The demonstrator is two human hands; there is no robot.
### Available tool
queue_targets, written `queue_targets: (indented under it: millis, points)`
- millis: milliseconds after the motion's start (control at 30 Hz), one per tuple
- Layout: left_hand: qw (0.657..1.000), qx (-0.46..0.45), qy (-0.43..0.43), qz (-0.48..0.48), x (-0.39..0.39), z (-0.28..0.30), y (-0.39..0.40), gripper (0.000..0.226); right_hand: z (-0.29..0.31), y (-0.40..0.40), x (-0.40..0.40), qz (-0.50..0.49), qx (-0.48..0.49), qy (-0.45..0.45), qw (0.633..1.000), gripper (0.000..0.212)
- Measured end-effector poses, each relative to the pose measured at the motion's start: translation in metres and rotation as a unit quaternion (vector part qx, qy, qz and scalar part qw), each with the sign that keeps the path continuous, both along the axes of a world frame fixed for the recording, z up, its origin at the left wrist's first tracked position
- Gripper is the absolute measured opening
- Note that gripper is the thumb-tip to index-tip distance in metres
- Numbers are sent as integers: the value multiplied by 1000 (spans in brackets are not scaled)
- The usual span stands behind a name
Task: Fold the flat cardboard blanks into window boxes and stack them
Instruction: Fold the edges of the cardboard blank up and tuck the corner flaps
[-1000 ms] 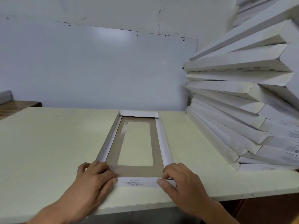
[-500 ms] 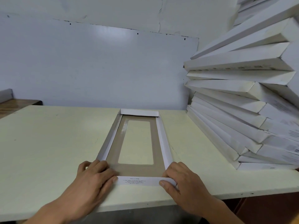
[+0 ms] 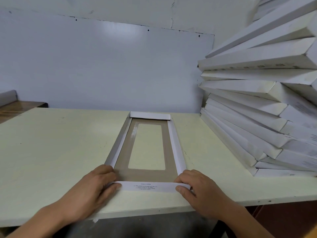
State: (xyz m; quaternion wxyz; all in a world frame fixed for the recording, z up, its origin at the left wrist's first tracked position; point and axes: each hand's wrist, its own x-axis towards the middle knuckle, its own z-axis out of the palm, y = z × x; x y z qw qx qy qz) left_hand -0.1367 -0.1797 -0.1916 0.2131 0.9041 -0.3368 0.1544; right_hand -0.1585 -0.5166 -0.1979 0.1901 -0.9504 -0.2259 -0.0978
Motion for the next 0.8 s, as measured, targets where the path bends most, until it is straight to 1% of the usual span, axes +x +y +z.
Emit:
queue_targets:
  millis: [100, 200, 400, 600, 800]
  points:
    - [1000, 4, -2, -3, 1, 0, 0, 32, 4, 1, -1, -3, -4, 10, 1000, 17]
    - [1000, 6, -11, -8, 0, 2, 0, 28, 8, 1, -1, -11, -7, 27, 1000, 16]
    - [999, 28, -29, -11, 0, 6, -2, 40, 14, 4, -2, -22, -15, 33, 999, 19]
    - [999, 43, -25, 6, -3, 8, -3, 34, 20, 6, -4, -25, -21, 45, 998, 25]
    - [995, 70, -58, 49, -11, 13, -8, 33, 16, 10, -5, -41, 1, 35, 999, 33]
